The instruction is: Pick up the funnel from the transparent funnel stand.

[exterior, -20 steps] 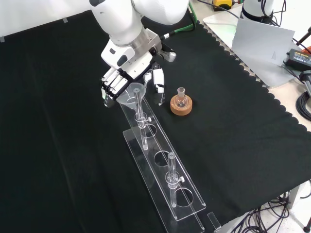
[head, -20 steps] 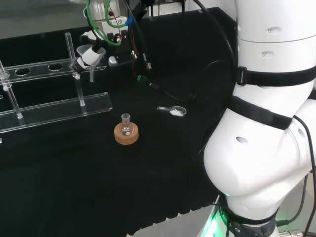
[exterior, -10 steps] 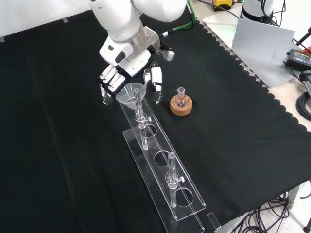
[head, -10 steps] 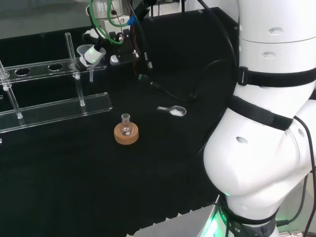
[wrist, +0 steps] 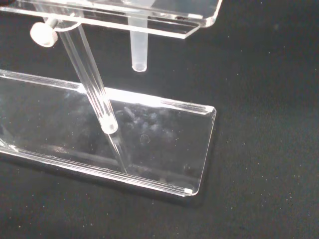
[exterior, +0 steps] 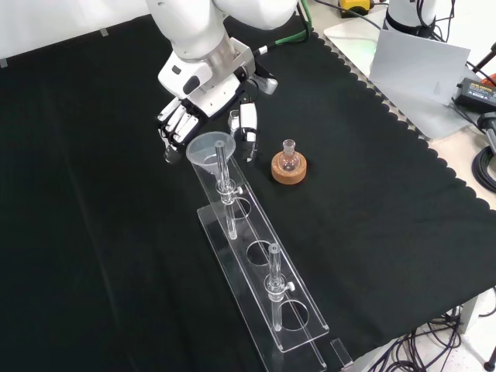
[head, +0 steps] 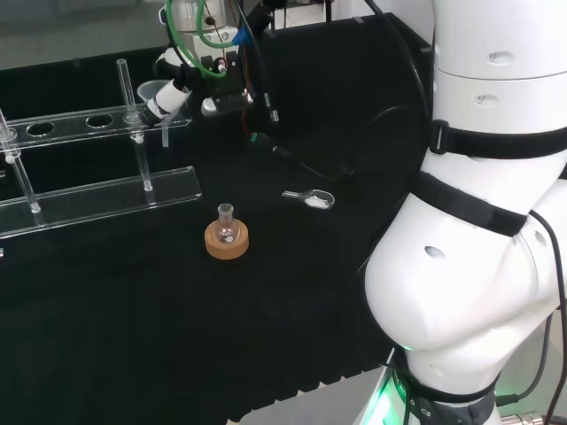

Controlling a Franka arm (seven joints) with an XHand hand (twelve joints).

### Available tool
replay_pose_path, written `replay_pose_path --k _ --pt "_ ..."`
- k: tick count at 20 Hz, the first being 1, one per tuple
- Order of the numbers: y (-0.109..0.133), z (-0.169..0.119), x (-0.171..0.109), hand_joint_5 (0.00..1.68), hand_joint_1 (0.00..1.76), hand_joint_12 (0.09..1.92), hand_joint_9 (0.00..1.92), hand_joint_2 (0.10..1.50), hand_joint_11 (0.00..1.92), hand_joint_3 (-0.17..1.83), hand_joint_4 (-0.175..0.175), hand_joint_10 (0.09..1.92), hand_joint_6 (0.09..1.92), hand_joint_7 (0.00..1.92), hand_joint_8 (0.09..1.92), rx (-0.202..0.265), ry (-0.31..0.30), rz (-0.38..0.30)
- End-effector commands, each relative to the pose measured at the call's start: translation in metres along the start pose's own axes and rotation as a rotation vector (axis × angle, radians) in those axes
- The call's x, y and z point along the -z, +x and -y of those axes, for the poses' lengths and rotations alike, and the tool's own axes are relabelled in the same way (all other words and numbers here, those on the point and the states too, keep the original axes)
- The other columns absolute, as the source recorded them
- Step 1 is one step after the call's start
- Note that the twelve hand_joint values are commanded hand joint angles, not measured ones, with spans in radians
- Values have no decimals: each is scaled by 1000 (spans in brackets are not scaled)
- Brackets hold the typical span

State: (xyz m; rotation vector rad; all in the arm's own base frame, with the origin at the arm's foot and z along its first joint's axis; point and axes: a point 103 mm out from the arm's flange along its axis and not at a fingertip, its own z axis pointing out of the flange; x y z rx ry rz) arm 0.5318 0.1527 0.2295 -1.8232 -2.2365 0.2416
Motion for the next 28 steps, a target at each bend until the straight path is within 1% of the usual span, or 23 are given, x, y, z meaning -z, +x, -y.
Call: replay_pose_path --k 1,4,8,13,20,28 --pt "2 0 -2 309 593 1212 311 759 0 12 -66 723 87 510 540 5 0 1" --pt "2 1 -4 377 603 1238 335 762 0 13 -56 707 87 542 537 4 0 2" --pt "3 0 -5 439 611 1262 360 763 0 13 -54 692 87 579 539 1 -6 7" --pt "2 0 -2 509 635 1272 386 763 0 13 -52 684 87 658 561 2 -37 3" --pt "-1 1 5 591 667 1315 482 770 0 17 -49 634 91 773 562 16 -89 -29" --pt "-1 4 13 663 700 1377 583 779 0 24 -38 565 138 876 539 20 -119 -30"
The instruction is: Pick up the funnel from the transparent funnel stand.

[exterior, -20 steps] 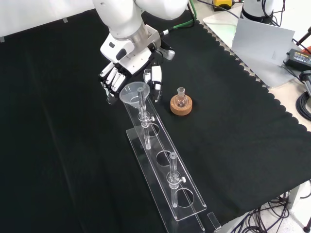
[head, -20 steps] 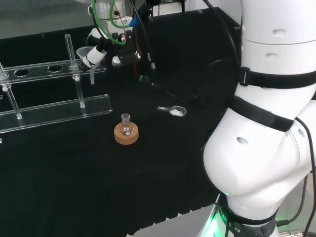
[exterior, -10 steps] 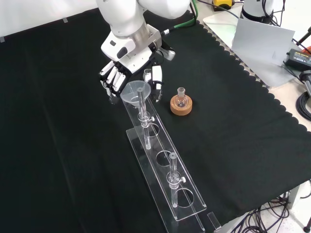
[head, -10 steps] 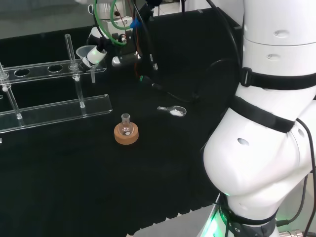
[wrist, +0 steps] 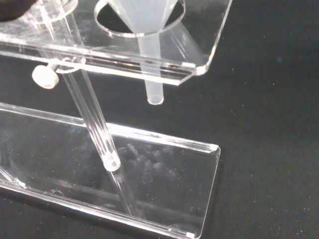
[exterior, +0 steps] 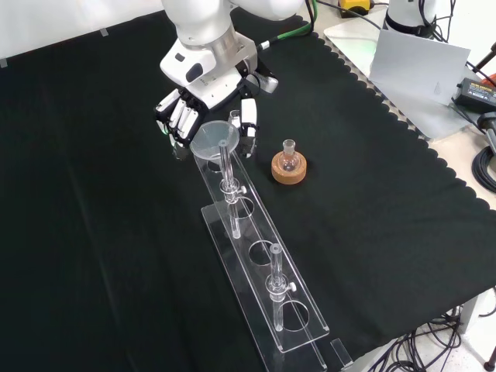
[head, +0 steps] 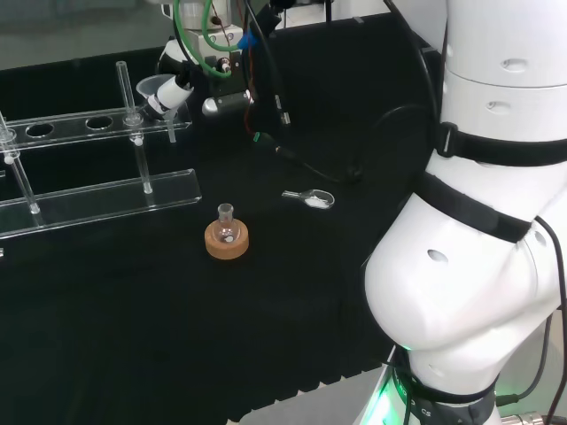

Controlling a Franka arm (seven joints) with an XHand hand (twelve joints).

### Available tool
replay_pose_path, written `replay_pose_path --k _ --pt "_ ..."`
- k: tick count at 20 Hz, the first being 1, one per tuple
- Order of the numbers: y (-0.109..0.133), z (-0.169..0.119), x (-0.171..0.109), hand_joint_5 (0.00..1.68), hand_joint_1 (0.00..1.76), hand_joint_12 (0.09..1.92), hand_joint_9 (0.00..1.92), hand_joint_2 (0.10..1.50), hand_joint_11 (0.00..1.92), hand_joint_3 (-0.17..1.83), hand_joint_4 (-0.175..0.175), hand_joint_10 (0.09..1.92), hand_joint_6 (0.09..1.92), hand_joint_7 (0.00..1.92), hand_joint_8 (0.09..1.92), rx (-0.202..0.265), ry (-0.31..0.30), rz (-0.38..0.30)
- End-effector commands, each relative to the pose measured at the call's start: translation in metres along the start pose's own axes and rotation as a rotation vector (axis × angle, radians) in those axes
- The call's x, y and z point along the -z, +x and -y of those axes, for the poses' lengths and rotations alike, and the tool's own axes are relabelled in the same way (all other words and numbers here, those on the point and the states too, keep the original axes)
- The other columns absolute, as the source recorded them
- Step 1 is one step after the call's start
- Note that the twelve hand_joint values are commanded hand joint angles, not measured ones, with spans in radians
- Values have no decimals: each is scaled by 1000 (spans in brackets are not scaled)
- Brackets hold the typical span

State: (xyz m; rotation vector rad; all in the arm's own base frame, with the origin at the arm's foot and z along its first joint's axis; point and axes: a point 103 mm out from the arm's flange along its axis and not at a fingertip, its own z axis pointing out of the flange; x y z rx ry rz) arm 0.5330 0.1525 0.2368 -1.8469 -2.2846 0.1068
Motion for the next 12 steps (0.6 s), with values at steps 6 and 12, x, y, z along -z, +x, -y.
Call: replay_pose_path --k 6,12 --pt "-4 6 16 676 713 1385 601 784 0 27 -36 552 153 897 535 10 -39 -17" --pt "-4 10 29 678 724 1387 604 788 0 30 -36 548 159 901 534 16 -64 -9"
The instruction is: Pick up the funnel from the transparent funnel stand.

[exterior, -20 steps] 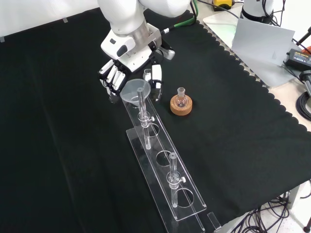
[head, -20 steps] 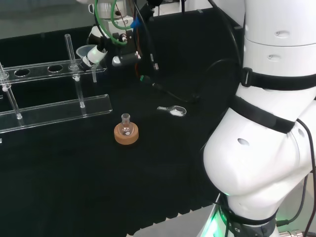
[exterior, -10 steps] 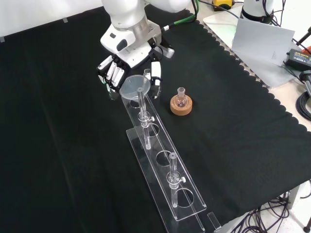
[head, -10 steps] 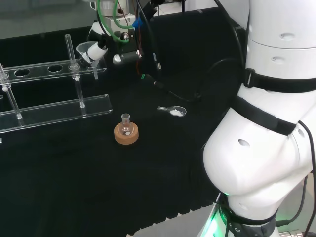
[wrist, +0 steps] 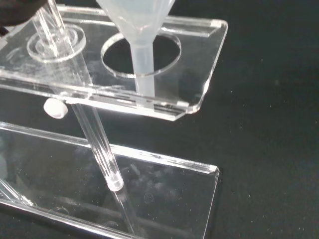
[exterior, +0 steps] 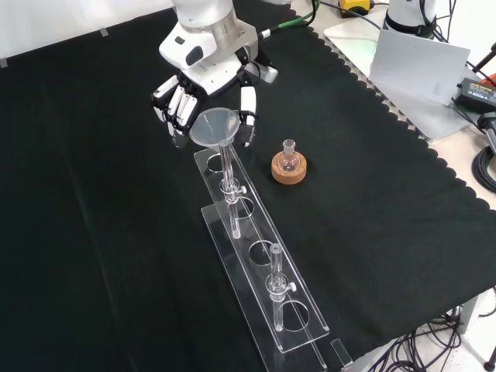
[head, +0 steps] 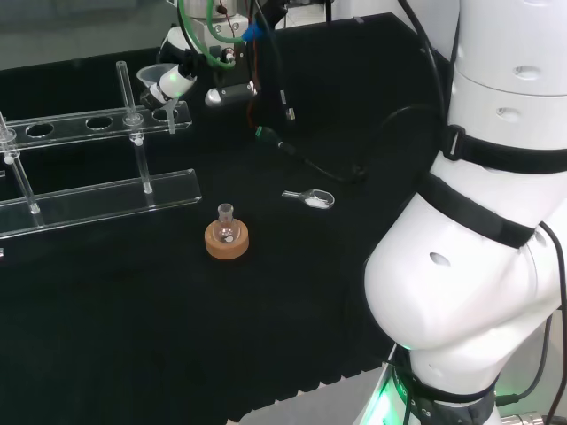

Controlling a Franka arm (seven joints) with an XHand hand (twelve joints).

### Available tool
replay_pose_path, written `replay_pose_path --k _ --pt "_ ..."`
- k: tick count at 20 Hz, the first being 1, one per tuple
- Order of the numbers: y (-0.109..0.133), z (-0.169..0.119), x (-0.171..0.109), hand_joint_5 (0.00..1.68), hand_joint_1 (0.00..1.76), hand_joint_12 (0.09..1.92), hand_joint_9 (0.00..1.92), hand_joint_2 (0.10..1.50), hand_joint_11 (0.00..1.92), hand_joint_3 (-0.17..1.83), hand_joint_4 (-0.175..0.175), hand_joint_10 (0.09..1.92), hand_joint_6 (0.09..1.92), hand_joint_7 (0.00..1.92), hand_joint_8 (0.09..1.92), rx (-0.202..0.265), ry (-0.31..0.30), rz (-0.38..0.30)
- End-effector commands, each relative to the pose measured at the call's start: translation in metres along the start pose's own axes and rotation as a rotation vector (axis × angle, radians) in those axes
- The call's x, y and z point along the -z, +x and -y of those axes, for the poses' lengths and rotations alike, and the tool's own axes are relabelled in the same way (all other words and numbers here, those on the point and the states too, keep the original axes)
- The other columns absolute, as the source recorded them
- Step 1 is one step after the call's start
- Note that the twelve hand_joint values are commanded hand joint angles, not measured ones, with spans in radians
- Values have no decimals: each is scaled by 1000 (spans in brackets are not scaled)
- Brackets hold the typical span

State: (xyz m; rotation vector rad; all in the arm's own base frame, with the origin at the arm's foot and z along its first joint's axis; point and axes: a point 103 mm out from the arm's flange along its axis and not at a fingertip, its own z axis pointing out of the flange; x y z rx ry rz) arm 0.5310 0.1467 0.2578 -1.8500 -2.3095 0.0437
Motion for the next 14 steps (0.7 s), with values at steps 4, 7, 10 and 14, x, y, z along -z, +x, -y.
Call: replay_pose_path --k 4,7,10,14 --pt "-3 6 24 679 727 1389 606 789 0 30 -36 546 163 904 534 9 -48 4" --pt "-2 8 35 679 728 1390 608 789 0 31 -36 544 165 905 534 22 -86 12" --pt "-5 12 45 675 731 1393 609 790 0 32 -37 542 166 901 531 20 -113 7" --pt "-9 17 56 668 734 1398 609 791 0 33 -37 539 168 894 528 20 -127 14"
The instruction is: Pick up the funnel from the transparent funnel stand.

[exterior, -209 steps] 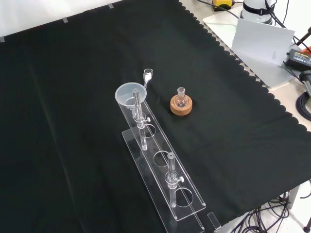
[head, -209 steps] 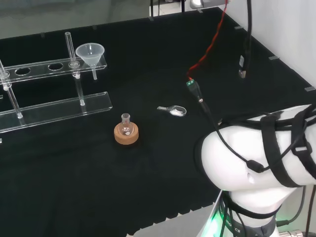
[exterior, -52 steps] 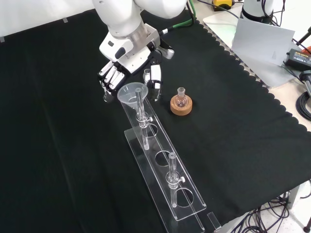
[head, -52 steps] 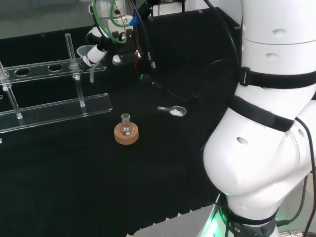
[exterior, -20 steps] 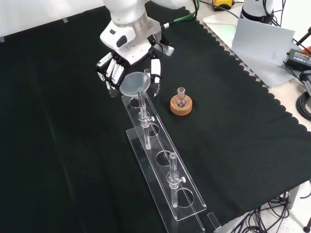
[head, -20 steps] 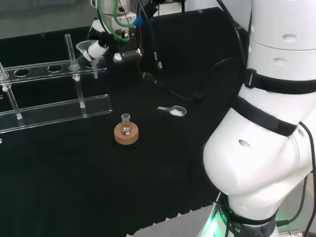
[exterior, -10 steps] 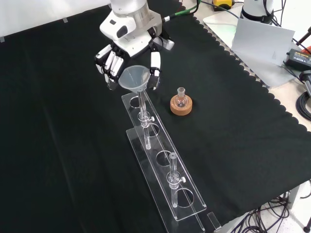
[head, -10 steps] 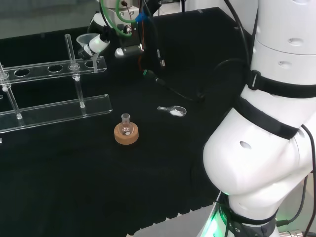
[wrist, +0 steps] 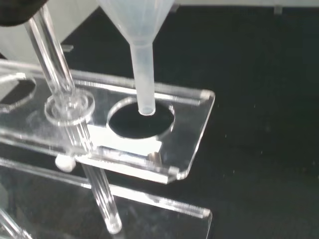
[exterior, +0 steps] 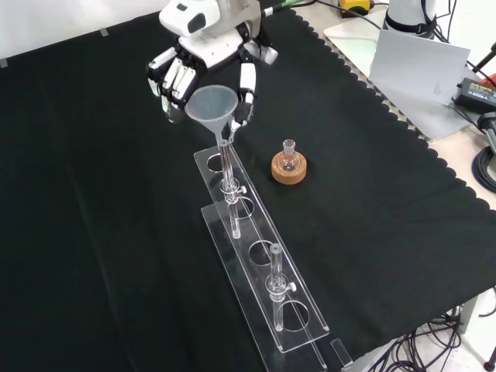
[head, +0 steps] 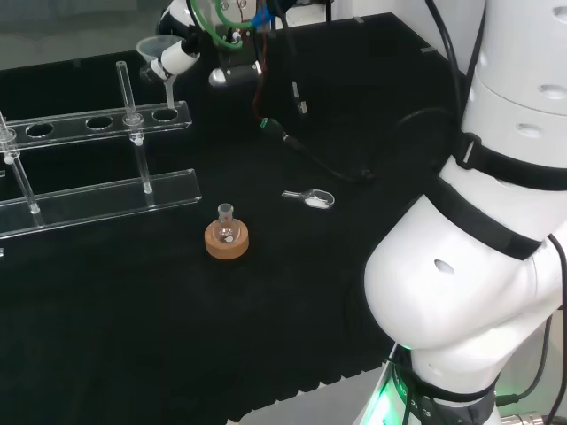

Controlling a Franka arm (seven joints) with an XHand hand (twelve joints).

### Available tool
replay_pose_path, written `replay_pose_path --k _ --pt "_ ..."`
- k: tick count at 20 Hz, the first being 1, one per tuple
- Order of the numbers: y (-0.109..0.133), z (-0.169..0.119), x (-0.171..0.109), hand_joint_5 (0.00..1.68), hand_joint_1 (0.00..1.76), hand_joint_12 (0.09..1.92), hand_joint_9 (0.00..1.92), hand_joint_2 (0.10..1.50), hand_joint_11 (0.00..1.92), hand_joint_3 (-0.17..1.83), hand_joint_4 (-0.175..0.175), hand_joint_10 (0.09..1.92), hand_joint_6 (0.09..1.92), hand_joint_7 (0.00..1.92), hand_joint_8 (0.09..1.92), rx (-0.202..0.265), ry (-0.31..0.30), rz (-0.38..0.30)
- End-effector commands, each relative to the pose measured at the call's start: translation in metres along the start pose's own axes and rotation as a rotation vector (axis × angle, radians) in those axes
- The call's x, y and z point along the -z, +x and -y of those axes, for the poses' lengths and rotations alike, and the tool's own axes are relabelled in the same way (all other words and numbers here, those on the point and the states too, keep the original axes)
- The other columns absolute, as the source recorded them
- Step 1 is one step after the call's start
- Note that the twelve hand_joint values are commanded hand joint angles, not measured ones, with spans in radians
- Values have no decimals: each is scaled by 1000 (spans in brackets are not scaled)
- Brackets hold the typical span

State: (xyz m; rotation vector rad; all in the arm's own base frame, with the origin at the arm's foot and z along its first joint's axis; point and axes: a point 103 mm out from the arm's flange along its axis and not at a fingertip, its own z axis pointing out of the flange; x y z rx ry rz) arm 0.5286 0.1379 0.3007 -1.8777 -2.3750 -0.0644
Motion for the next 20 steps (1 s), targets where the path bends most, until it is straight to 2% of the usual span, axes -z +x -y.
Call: replay_pose_path --k 1,12,20 --pt "-7 7 16 666 734 1399 609 791 0 33 -37 538 169 893 527 3 -32 8" --pt "-26 40 34 656 738 1406 608 792 0 35 -39 533 174 884 525 -24 -74 10" --pt "-39 74 34 654 739 1409 608 793 0 37 -39 531 179 883 525 -93 -73 45"
